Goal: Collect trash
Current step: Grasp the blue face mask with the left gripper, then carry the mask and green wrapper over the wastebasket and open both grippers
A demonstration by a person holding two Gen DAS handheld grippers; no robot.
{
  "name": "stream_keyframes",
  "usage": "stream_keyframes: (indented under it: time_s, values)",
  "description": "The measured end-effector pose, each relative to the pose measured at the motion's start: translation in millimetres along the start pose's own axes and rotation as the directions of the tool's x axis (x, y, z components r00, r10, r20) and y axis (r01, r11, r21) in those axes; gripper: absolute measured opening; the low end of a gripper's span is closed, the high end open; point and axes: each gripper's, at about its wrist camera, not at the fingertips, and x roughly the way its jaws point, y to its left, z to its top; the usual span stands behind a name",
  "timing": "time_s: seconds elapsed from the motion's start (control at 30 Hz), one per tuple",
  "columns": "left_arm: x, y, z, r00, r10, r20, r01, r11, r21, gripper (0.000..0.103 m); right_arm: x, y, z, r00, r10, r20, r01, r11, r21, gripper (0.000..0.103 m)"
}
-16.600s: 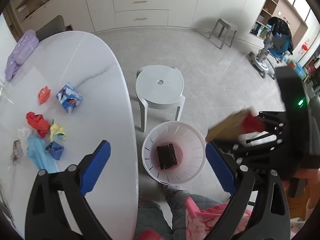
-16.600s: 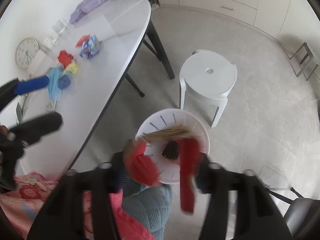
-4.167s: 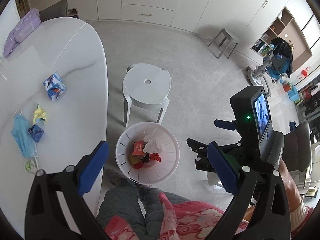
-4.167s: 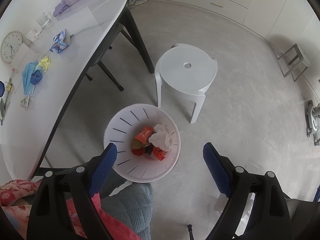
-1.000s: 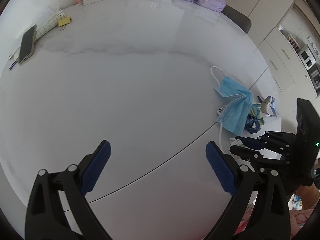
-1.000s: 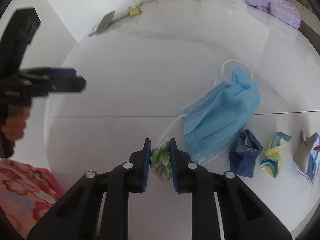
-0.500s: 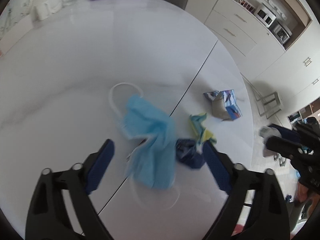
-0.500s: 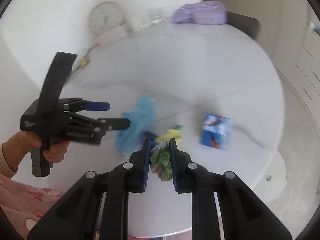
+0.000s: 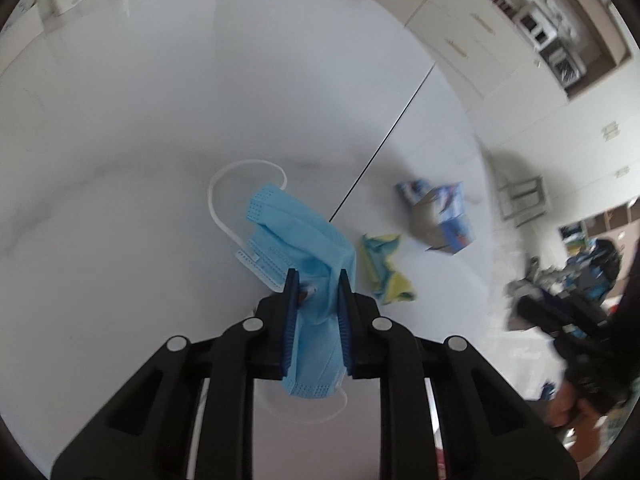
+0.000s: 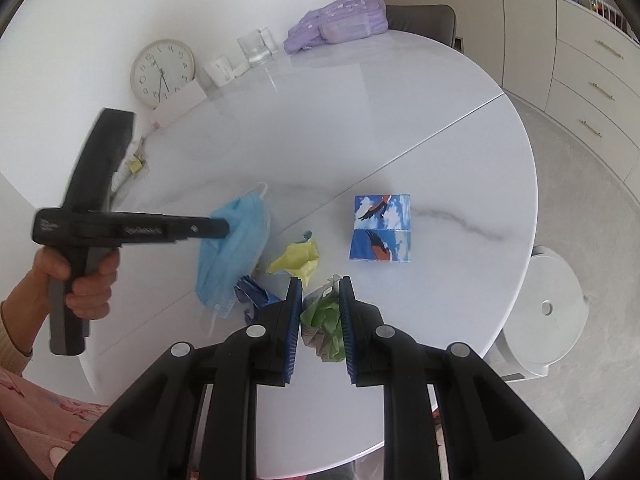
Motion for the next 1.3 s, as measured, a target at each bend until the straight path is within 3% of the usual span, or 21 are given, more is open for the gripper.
stream_keyframes:
  time_s: [0.07,0.23,0.37,0.5,0.57,0.67,0.77,0.87,1.07,1.1,1.17,1.3]
  values:
    - [-22.3,0.5,1.7,0.999,-0.038,0.038,0.039,0.999,-0.030,0.018,-3.7,0.5,0.7,1.000,0.013,0.013,-0.013,1.000,0.003,0.020]
    - [-72.7,-0.4,1.7,0.989,-0.020,0.146,0.029,0.998,-0.060,0.018,-15.0,0.6,0.6,0.998,0.038,0.057,-0.037,0.999,-0.004,0.020]
    - [-111.1,-4.4,-7.6,0.974,0.041,0.224,-0.028,0.998,-0.058,0.018,-32.0,-0.9,-2.4,0.994,0.047,0.099,-0.045,0.999,-0.018,0.020]
    - [-127.1,-33.9,-28.9,0.972,0.065,0.227,-0.066,0.998,-0.003,0.018,-54.8,-9.9,-15.6,0.991,0.030,0.130,-0.029,0.999,-0.014,0.020]
    - [-123.2,-57.4,-42.3,0.977,0.053,0.205,-0.065,0.996,0.053,0.018,-70.4,-19.9,-28.6,0.990,0.005,0.139,-0.005,1.000,0.004,0.020]
    - [-101.9,-106.5,-69.9,0.991,-0.037,0.127,0.016,0.988,0.156,0.018,-93.3,-37.9,-52.6,0.989,-0.049,0.143,0.043,0.998,0.045,0.020]
    - [-65.7,-165.6,-99.1,0.995,-0.100,0.015,0.091,0.954,0.287,0.019,-117.3,-58.9,-84.6,0.984,-0.113,0.135,0.099,0.990,0.102,0.020]
    - [-22.5,-220.4,-128.5,0.988,-0.114,-0.099,0.146,0.895,0.423,0.019,-140.3,-78.3,-120.2,0.978,-0.169,0.120,0.148,0.974,0.170,0.020]
    - [37.0,-268.3,-161.5,0.960,-0.085,-0.268,0.211,0.847,0.488,0.021,-167.2,-103.1,-175.2,0.968,-0.229,0.100,0.193,0.940,0.283,0.020]
    - [44.6,-273.2,-165.2,0.955,-0.071,-0.287,0.211,0.844,0.493,0.024,-168.8,-104.9,-180.3,0.968,-0.232,0.099,0.195,0.936,0.293,0.020]
    - [51.2,-280.1,-168.4,0.950,-0.050,-0.309,0.202,0.853,0.482,0.055,-173.0,-108.3,-190.3,0.965,-0.240,0.100,0.198,0.929,0.314,0.020]
    - [45.8,-279.5,-170.8,0.959,-0.044,-0.279,0.173,0.872,0.457,0.077,-176.4,-113.1,-202.9,0.965,-0.244,0.098,0.199,0.922,0.331,0.020]
